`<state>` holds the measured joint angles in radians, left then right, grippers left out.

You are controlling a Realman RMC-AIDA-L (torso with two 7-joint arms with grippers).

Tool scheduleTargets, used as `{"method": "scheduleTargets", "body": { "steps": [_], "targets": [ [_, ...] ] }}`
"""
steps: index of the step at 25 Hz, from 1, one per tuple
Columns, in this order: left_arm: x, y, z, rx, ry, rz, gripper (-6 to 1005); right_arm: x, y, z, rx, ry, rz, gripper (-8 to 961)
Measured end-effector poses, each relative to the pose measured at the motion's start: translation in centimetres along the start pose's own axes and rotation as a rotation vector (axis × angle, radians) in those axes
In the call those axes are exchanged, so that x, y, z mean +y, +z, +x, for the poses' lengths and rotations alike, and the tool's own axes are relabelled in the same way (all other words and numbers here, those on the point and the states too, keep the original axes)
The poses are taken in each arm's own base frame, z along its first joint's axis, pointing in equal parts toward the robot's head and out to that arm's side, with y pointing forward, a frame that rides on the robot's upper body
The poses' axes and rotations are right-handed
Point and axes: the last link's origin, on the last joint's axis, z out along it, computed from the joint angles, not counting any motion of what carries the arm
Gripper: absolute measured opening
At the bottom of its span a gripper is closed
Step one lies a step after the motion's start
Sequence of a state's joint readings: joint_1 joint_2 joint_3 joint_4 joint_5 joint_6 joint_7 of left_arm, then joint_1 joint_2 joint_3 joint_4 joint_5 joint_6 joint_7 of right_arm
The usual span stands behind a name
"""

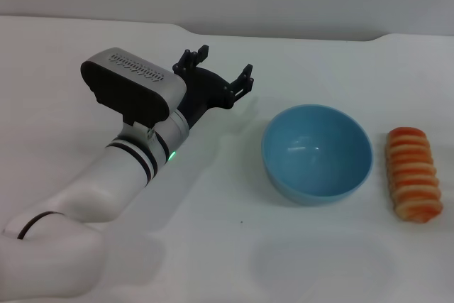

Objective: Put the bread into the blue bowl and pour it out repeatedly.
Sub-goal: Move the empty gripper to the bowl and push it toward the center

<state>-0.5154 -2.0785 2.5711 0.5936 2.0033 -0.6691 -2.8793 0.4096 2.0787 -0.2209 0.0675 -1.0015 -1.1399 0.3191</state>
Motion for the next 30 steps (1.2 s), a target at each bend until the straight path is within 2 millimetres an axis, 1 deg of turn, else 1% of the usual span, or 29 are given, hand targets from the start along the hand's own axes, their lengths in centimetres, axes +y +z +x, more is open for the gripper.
{"method": "scheduleTargets", "body": {
  "steps": [11,16,20,21,23,24,26,30],
  "targets": [
    [0.0,0.0,0.0,-0.002,-0.003,0.001,846,0.0,0.0,0.0,0.0,0.0,0.0,720],
    [0.4,0.4,0.8,0.006,-0.048,-0.001,844,0.0,0.0,0.0,0.0,0.0,0.0,717],
    [-0.1,1.3,2.4,-0.006,-0.129,0.011,846,0.0,0.0,-0.1,-0.003,-0.001,-0.001,715],
    [-0.2,1.6,2.9,-0.021,-0.145,0.007,846,0.0,0.0,-0.1,-0.004,-0.001,-0.001,714],
    [-0.8,2.7,4.3,-0.09,-0.166,-0.023,846,0.0,0.0,-0.1,-0.006,-0.002,-0.001,713],
    [-0.8,2.7,4.3,-0.09,-0.166,-0.023,847,0.0,0.0,-0.1,-0.006,-0.002,-0.001,712],
    [-1.2,3.3,5.3,-0.15,-0.162,-0.049,847,0.0,0.0,-0.1,-0.007,-0.002,-0.002,711],
    [-2.3,3.9,7.8,-0.255,-0.138,-0.088,846,-0.1,-0.1,-0.2,-0.013,-0.002,-0.001,709]
  ]
}}
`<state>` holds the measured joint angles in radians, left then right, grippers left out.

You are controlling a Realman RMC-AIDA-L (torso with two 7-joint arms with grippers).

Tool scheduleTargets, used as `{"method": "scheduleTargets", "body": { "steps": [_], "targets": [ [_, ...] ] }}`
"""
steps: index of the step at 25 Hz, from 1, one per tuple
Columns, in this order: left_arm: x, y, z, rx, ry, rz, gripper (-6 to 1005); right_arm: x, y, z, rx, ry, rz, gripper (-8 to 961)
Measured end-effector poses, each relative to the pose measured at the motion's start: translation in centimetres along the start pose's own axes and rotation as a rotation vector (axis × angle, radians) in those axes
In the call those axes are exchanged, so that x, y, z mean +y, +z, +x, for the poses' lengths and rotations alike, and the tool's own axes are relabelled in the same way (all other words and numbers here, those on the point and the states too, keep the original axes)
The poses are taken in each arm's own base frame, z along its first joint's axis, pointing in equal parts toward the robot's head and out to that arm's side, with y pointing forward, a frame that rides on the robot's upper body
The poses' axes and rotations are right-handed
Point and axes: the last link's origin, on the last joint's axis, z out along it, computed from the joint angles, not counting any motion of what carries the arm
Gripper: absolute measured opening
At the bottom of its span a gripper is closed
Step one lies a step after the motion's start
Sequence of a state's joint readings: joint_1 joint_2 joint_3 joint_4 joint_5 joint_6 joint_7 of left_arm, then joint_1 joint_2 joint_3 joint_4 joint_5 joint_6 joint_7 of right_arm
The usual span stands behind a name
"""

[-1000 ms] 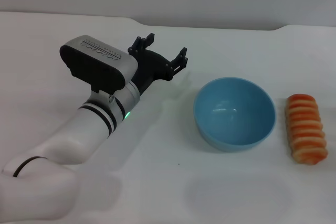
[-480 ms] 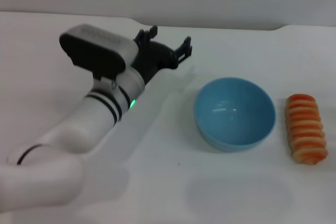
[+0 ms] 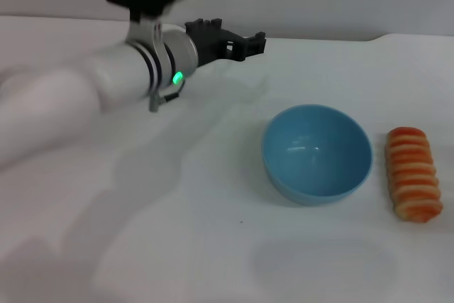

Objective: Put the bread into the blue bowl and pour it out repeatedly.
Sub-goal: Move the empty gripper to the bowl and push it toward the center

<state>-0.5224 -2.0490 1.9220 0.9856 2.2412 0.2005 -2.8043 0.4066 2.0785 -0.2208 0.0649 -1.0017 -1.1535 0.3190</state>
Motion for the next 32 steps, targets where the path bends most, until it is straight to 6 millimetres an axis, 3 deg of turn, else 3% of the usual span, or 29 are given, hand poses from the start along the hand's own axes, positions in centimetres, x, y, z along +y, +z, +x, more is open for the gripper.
{"method": "scheduleTargets", "body": {
  "steps": [1,8,17,24,32],
  "targets": [
    [-0.5,-0.5,1.3,-0.054,0.005,-0.026,846,-0.1,0.0,-0.1,-0.003,-0.002,0.0,708],
    [-1.0,-2.5,4.0,-0.21,0.004,-0.147,848,-0.3,0.0,-0.8,-0.043,-0.021,-0.006,704],
    [1.1,-3.0,2.2,-0.361,-0.002,-0.254,851,-0.7,-0.1,-0.9,-0.048,-0.031,0.001,699],
    [2.5,-1.4,-0.5,-0.397,-0.025,-0.27,854,-1.0,-0.3,-0.8,-0.046,-0.033,0.007,695],
    [2.3,-0.2,-1.8,-0.406,-0.035,-0.235,856,-1.1,-0.5,-0.7,-0.039,-0.034,0.012,690]
  ]
}}
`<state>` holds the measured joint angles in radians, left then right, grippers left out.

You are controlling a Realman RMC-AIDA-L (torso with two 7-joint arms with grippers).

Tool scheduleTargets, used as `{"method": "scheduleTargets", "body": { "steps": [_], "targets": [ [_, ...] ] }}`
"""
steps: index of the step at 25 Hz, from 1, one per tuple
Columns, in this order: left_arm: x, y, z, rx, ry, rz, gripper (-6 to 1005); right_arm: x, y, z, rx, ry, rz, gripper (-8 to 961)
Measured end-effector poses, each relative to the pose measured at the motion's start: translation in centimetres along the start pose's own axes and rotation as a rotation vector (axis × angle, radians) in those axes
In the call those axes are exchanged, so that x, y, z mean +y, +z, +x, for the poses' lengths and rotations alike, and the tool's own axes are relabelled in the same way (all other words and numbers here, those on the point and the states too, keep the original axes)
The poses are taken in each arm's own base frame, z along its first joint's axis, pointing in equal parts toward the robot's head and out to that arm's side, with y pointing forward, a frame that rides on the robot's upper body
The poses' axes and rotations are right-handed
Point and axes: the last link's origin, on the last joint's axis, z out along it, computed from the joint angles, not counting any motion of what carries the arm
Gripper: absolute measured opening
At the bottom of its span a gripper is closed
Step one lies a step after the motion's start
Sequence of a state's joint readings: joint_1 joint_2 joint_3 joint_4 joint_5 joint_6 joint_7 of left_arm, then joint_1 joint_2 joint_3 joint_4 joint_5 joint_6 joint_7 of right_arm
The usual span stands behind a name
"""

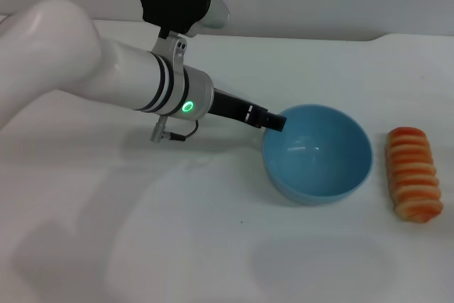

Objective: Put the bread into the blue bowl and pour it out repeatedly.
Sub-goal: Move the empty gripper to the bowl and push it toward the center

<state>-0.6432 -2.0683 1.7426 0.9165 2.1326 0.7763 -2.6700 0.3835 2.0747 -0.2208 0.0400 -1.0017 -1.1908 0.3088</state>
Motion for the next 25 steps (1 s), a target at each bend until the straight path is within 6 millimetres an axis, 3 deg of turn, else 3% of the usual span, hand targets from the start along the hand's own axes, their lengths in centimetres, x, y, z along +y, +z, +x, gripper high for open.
{"method": "scheduleTargets", "body": {
  "steps": [6,25],
  "targets": [
    [0.5,1.3,-0.8,-0.02,-0.022,-0.009,856,0.1,0.1,0.0,0.001,0.0,-0.001,687],
    [-0.1,2.2,-1.6,-0.065,-0.066,-0.002,853,0.3,0.4,-0.1,-0.001,0.0,-0.008,676]
  ]
}}
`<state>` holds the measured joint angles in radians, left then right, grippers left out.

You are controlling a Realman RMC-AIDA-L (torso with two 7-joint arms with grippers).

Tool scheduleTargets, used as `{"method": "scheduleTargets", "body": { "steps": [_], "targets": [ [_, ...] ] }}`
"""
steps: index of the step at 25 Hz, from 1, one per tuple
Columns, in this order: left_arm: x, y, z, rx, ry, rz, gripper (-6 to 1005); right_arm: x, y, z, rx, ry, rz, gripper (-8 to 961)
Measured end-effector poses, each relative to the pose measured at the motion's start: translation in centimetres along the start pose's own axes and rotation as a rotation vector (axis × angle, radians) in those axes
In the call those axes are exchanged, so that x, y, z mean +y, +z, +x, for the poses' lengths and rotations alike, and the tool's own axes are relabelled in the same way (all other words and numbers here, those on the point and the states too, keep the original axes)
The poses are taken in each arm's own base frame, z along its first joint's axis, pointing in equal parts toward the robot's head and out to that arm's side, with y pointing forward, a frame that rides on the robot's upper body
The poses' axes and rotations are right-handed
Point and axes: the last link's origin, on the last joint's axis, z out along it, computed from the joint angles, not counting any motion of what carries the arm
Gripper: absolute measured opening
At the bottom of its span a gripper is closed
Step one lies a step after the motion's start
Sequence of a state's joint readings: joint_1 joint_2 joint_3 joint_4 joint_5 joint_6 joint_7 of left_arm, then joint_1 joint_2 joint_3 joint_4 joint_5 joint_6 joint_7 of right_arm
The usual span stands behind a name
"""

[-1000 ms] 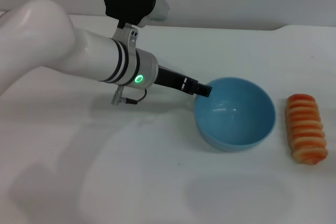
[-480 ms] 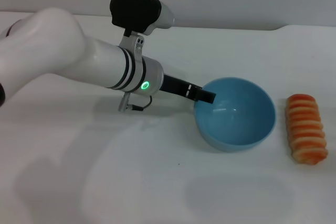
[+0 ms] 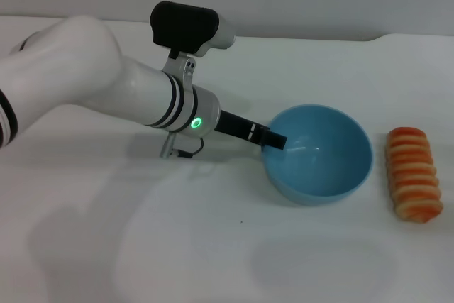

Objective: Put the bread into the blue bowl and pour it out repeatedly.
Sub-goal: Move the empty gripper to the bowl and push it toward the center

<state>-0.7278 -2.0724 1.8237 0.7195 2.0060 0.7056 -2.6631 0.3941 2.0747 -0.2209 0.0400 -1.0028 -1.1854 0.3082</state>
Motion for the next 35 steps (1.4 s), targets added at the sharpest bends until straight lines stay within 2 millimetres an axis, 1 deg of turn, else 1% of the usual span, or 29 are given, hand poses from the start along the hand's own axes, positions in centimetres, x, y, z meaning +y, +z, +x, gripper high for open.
{"method": "scheduleTargets", "body": {
  "steps": [4,10,18,22,28,35],
  "targets": [
    [0.2,0.2,-0.4,-0.018,-0.033,-0.024,852,0.1,0.0,0.1,0.002,0.001,0.0,674],
    [0.8,0.6,-0.9,-0.033,-0.01,-0.029,850,0.1,0.0,0.1,0.003,0.002,0.0,670],
    [1.1,0.7,-0.8,-0.02,-0.037,-0.046,842,0.0,0.0,0.1,0.003,0.001,0.0,666],
    [1.4,0.8,-0.7,-0.026,-0.019,-0.048,655,0.0,0.0,0.1,0.002,0.0,0.001,663],
    [1.5,1.1,-0.7,-0.034,0.001,-0.041,419,0.0,0.0,0.0,0.002,0.0,0.0,660],
    [1.8,1.2,-0.5,-0.032,0.018,-0.038,268,0.0,0.0,0.0,0.001,-0.001,0.0,656]
  ]
}}
